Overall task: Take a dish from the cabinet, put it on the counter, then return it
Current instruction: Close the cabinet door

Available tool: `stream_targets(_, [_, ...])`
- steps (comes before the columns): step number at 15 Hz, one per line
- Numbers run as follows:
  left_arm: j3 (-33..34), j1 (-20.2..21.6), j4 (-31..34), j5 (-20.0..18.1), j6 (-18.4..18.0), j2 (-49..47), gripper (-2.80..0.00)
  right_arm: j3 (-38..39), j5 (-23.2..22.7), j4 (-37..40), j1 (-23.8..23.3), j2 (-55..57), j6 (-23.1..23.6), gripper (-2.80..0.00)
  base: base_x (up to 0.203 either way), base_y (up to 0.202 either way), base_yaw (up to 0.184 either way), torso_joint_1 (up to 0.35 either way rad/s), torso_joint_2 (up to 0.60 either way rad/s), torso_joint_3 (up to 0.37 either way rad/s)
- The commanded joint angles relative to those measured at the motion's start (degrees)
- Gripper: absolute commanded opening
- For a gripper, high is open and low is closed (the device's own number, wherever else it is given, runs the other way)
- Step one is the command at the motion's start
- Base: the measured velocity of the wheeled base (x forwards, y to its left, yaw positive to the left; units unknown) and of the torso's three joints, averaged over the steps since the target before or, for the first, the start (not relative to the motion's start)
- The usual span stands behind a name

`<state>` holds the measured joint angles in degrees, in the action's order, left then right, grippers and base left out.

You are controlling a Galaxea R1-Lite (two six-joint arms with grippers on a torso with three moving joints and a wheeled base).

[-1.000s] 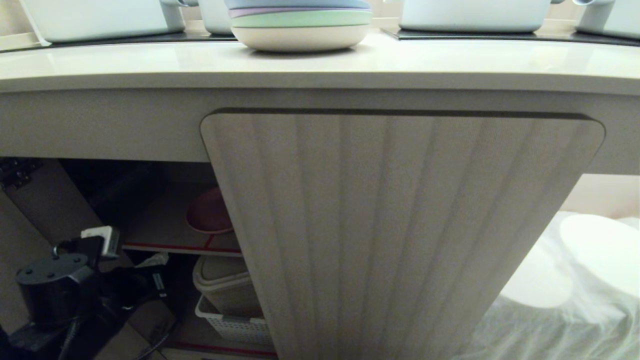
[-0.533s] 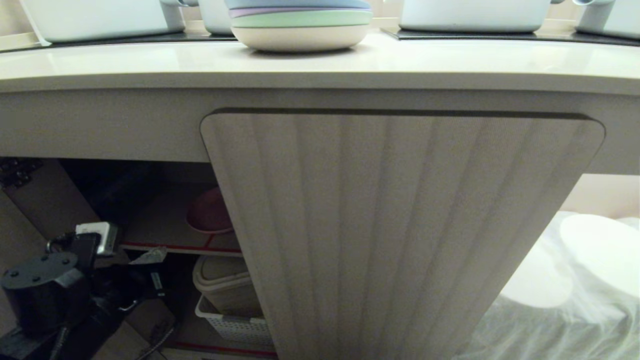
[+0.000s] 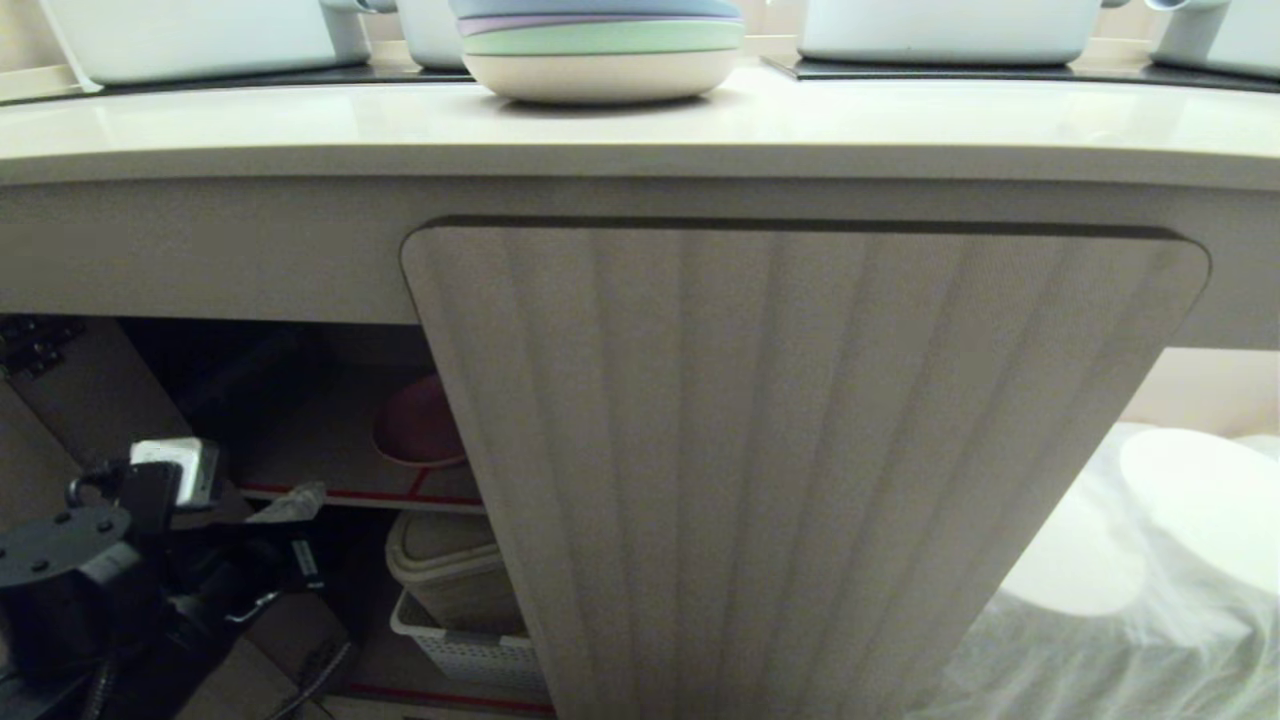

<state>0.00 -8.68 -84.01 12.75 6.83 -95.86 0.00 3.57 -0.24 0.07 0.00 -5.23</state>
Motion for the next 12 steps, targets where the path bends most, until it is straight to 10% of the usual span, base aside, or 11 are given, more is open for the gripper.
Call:
stream_targets(1, [0.0, 0.0, 1.3, 0.1, 0.0, 2.7, -2.8, 0.0, 0.0, 0.0, 0.0, 0.0, 0.0, -2.8, 0.0, 0.0, 0.0, 0.0, 0.0, 0.0])
stream_targets(12, [0.0, 0.2, 23.3, 2.1, 0.0, 24.4, -2.8, 0.0, 0.0, -0.1, 0.0, 0.0, 0.0, -2.8, 0.0, 0.0, 0.0, 0.0, 0.0, 0.0])
